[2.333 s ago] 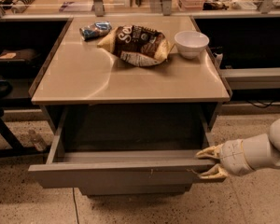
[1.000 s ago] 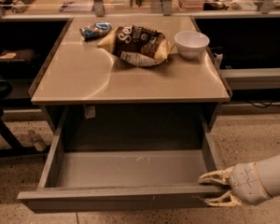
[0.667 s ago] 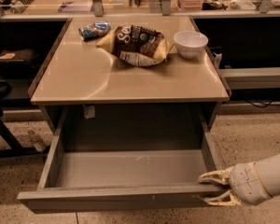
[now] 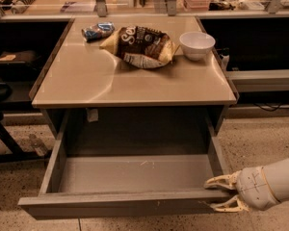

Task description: Open top drawer

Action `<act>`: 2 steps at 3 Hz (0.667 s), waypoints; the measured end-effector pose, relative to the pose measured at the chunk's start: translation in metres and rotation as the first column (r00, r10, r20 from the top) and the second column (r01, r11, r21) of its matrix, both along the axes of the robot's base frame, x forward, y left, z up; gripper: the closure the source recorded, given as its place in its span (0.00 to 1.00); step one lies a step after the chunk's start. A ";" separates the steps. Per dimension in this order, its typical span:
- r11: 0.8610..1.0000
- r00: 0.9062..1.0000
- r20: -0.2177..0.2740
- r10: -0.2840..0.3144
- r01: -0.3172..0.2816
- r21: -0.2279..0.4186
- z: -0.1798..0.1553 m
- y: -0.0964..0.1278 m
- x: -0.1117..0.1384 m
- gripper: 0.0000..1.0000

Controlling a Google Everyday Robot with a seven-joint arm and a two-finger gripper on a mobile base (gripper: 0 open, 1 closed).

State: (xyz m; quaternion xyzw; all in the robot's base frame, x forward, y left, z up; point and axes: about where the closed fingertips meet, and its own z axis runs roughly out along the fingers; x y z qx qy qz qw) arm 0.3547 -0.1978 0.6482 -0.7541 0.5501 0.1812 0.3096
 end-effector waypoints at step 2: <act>1.000 1.000 0.000 0.000 0.000 0.000 0.000 0.000 0.000 0.11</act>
Offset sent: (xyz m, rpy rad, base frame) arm 0.0000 0.0000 0.0000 0.0000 0.0000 0.0000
